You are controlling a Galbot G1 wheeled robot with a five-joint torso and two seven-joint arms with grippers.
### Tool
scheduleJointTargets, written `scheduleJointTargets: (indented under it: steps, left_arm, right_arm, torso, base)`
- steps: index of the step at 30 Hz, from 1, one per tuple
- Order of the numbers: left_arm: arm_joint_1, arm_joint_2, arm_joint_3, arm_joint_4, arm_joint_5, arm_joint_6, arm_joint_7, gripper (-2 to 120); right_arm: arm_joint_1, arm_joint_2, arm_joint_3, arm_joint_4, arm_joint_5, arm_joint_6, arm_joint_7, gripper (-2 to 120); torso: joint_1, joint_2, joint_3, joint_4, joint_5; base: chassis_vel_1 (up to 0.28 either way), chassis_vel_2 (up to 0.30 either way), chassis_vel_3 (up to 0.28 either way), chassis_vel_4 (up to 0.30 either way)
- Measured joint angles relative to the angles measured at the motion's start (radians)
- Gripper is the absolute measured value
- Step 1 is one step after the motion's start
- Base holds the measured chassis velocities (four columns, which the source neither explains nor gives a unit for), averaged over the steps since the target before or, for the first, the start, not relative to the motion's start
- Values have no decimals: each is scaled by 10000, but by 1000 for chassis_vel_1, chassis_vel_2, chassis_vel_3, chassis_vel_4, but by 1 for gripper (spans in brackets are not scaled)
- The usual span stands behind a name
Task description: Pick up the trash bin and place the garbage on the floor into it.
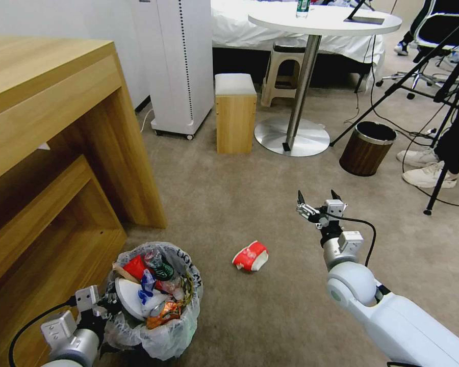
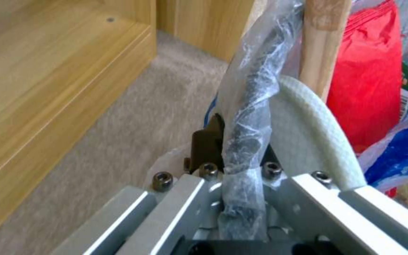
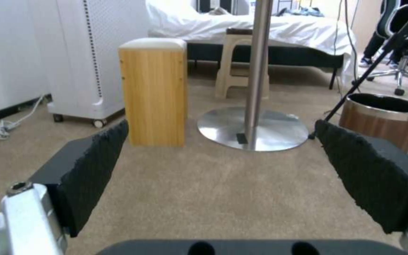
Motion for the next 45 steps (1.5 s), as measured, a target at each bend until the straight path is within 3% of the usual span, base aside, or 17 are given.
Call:
scheduleJointTargets:
  steps: [13, 17, 19, 21, 23, 29, 31, 36, 39, 45]
  left_arm:
    - [-35, -47, 70, 92, 32, -27, 0, 0]
    - [-84, -58, 122, 141, 33, -34, 0, 0]
    - [-106, -73, 175, 195, 32, -38, 0, 0]
    - [-111, -76, 184, 205, 33, -40, 1, 0]
    - [-138, -94, 232, 250, 34, -49, 1, 0]
    - [-242, -105, 253, 354, 23, -78, -1, 0]
    - [-290, -128, 267, 447, 22, -99, -7, 0]
    - [-343, -153, 305, 529, 21, -119, -12, 0]
    - [-361, -156, 326, 560, 16, -127, -16, 0]
    - [-324, -123, 262, 562, -15, -156, -25, 0]
  right_arm:
    - [39, 82, -171, -176, -46, 188, -39, 100]
    - [42, 128, -316, -102, 701, -4, -88, 100]
    - [67, 230, -429, 159, 2777, -755, 2, 100]
    - [74, 251, -440, 194, 3075, -880, 44, 100]
    - [157, 536, -501, 296, 5286, -1884, 540, 100]
    - [192, 1183, -494, 13, 6924, -2964, 1600, 100]
    - [138, 1768, -366, -358, 7416, -3338, 2278, 100]
    - [13, 2510, -298, -1122, 7385, -3476, 2504, 100]
    - [-41, 3368, -425, -2304, 7035, -3378, 2243, 99]
    - [45, 3693, -634, -3127, 6756, -3311, 1774, 92]
  torso:
    - [-1, 0, -2, -1, -4]
    - [0, 0, -2, 1, -2]
    - [0, 0, -3, 1, -2]
    - [-1, 0, -3, 0, -3]
    - [0, 0, -4, 0, -4]
    - [-1, 0, -3, 0, -3]
    - [-1, 0, -3, 0, -6]
    - [-1, 1, -3, 0, -5]
    - [-1, 0, -3, 1, -3]
    - [0, 0, -2, 0, -3]
  base:
    - [-95, 96, 92, -105]
    - [-28, 34, 35, -18]
    - [0, 0, 0, 0]
    - [0, 0, 0, 0]
    - [0, 0, 0, 0]
    - [0, 0, 0, 0]
    - [0, 0, 0, 0]
    - [0, 0, 0, 0]
    - [0, 0, 0, 0]
    - [0, 0, 0, 0]
